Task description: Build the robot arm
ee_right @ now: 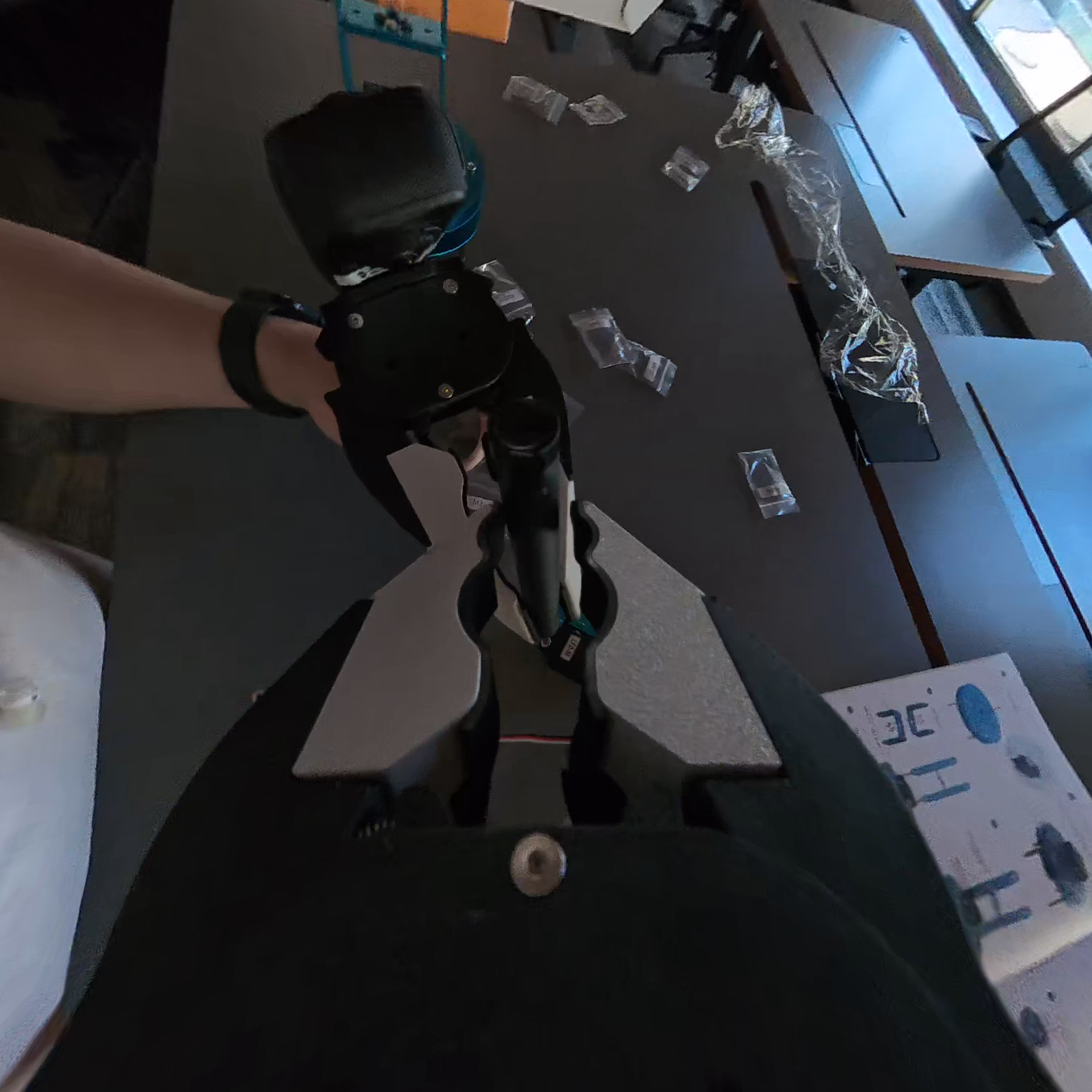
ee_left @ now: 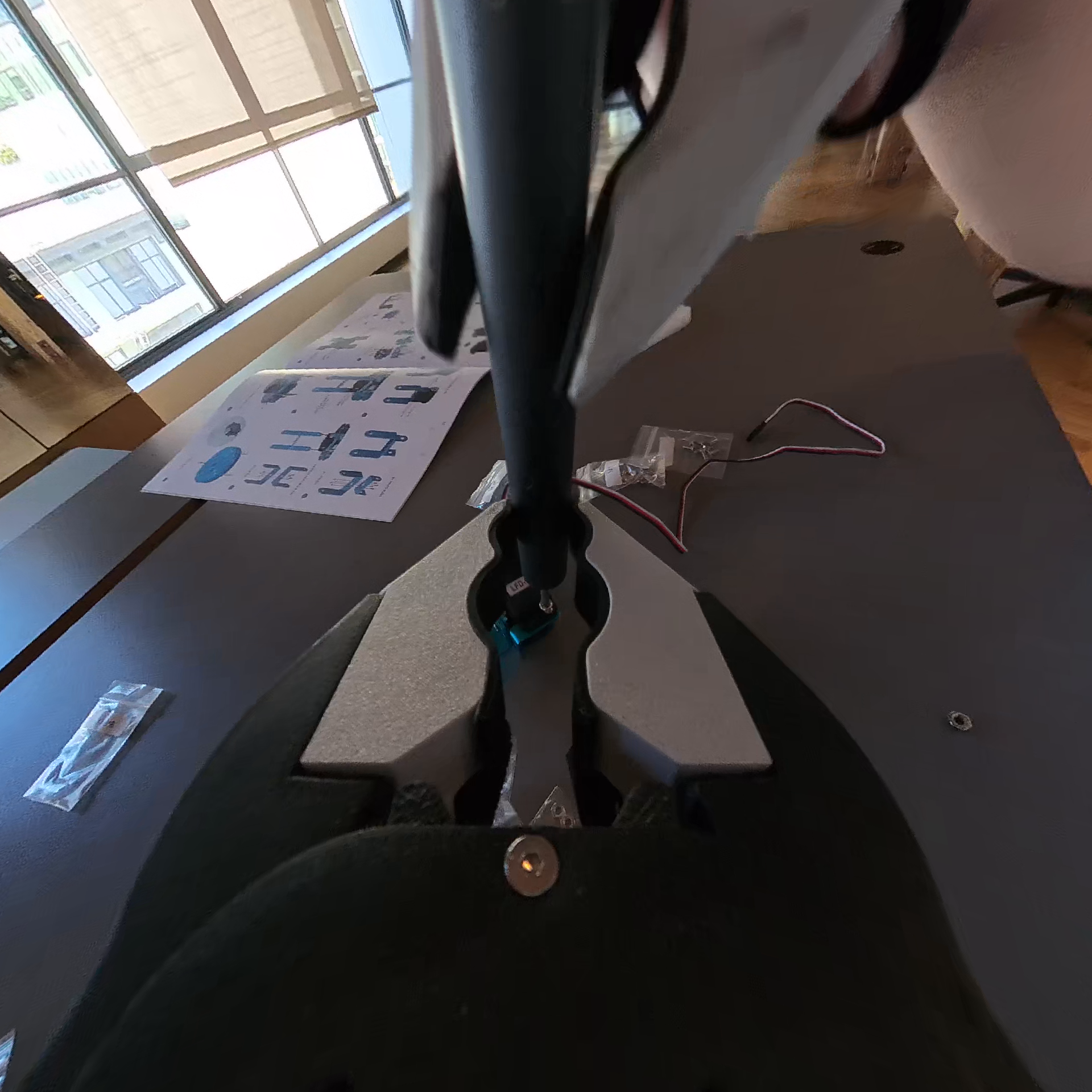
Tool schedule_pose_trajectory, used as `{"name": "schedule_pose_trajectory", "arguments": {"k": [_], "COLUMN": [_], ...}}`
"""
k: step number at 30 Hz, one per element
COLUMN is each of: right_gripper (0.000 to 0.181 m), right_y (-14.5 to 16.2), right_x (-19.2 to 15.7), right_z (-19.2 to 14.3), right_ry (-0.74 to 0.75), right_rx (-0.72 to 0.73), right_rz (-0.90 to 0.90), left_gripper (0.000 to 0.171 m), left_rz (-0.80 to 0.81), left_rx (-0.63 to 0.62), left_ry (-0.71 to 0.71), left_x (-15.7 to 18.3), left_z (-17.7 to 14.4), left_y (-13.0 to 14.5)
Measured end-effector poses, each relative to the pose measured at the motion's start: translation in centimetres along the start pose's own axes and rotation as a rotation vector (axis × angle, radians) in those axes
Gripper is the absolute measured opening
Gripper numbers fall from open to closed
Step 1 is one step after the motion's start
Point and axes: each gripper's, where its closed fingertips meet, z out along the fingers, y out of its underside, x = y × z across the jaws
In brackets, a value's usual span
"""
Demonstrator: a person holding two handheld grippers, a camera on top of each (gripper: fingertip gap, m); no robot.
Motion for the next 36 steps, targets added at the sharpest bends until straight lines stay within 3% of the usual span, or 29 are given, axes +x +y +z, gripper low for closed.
{"name": "schedule_pose_trajectory", "arguments": {"k": [5, 10, 12, 14, 27, 32, 36], "right_gripper": [0.034, 0.038, 0.034, 0.017, 0.017, 0.018, 0.017], "right_y": [-1.4, -2.4, -2.2, -2.1, -1.8, -1.7, -1.7], "right_x": [0.7, -0.7, -0.9, -1.1, 1.2, 1.5, 1.2], "right_z": [-1.5, -1.3, -1.1, -1.0, -1.5, -1.4, -1.3], "right_ry": [-0.117, -0.241, -0.245, -0.253, 0.059, 0.129, 0.103], "right_rx": [-0.038, -0.054, -0.075, -0.077, -0.033, -0.064, -0.081], "right_rz": [-0.102, -0.151, -0.187, -0.211, -0.014, 0.016, 0.033], "left_gripper": [0.017, 0.017, 0.017, 0.017, 0.017, 0.017, 0.017], "left_rz": [0.000, 0.024, 0.034, 0.040, 0.010, 0.028, 0.015], "left_rx": [-0.020, -0.053, -0.071, -0.081, -0.065, -0.078, -0.092], "left_ry": [0.005, -0.002, -0.006, -0.007, -0.013, -0.020, 0.019], "left_x": [-0.2, -0.1, -0.1, -0.2, -1.1, -1.2, -1.0], "left_z": [-0.1, 0.0, 0.1, 0.1, 0.4, 0.5, 0.5], "left_y": [0.2, 0.2, 0.3, 0.3, 0.3, 0.4, 0.5]}}
